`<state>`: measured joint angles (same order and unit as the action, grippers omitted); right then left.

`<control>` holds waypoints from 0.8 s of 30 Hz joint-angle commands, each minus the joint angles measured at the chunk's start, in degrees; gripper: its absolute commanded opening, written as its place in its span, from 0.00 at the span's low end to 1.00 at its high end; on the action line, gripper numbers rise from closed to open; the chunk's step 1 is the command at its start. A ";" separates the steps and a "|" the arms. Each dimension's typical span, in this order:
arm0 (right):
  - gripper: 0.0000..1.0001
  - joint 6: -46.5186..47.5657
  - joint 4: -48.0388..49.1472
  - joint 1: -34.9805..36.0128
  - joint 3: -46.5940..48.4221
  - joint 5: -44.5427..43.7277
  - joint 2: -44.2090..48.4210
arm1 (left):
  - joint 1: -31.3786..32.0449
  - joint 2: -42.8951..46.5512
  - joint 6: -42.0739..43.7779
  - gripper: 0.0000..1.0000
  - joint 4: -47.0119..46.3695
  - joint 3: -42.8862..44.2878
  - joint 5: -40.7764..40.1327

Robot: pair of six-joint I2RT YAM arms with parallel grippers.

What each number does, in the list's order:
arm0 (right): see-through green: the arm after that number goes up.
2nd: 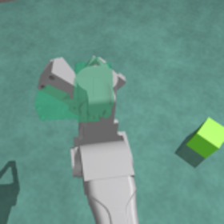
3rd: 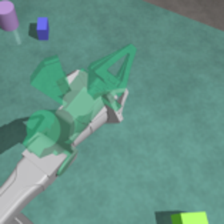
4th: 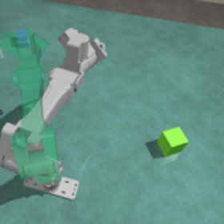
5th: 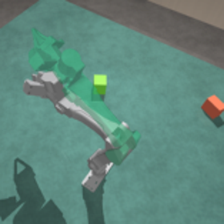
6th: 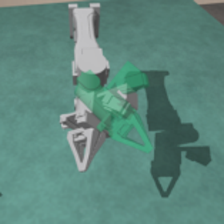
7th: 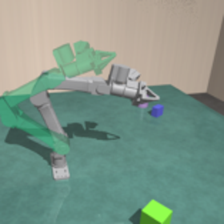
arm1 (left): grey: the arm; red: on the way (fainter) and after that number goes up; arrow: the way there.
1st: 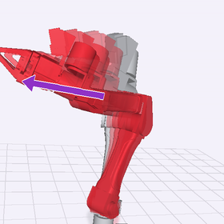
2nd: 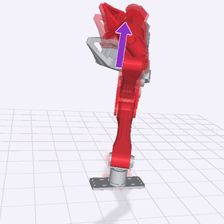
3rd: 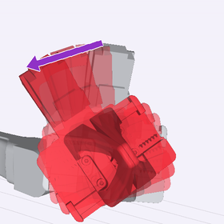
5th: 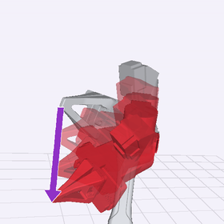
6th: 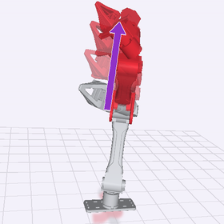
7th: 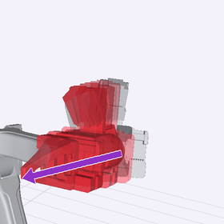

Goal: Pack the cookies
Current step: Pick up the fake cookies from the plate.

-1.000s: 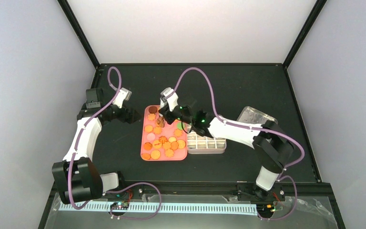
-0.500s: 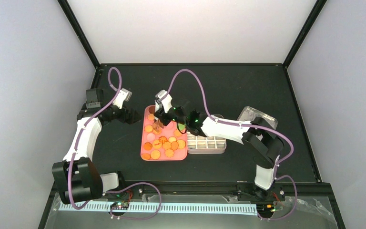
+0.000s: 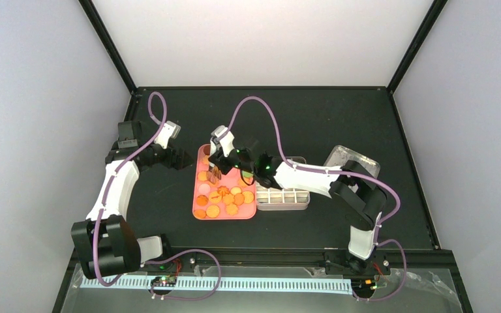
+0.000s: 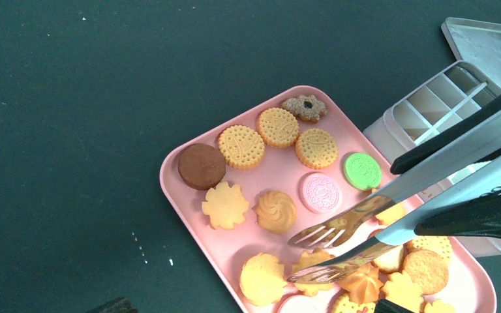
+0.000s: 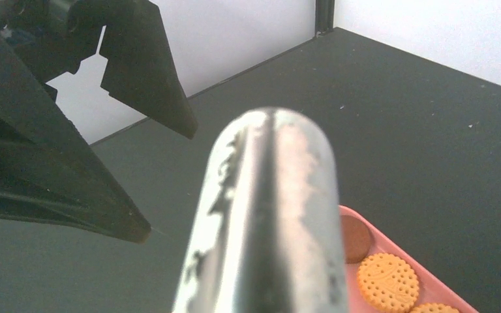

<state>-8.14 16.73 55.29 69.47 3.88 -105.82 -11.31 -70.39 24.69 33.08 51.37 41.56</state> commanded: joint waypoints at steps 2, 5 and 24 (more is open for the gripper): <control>0.25 -2.40 1.79 0.52 -1.92 1.47 -0.42 | -0.56 0.55 1.15 0.98 1.01 1.71 0.61; 0.15 -2.83 1.88 0.52 -2.15 0.44 0.40 | -0.55 0.59 1.15 0.98 1.08 1.71 0.65; 0.01 2.34 -0.88 -2.62 -11.90 -9.46 22.10 | -0.59 1.00 1.67 0.98 1.45 1.80 0.52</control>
<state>-8.21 14.85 55.00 61.80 0.08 -92.05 -11.31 -70.37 24.93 33.43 51.37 41.56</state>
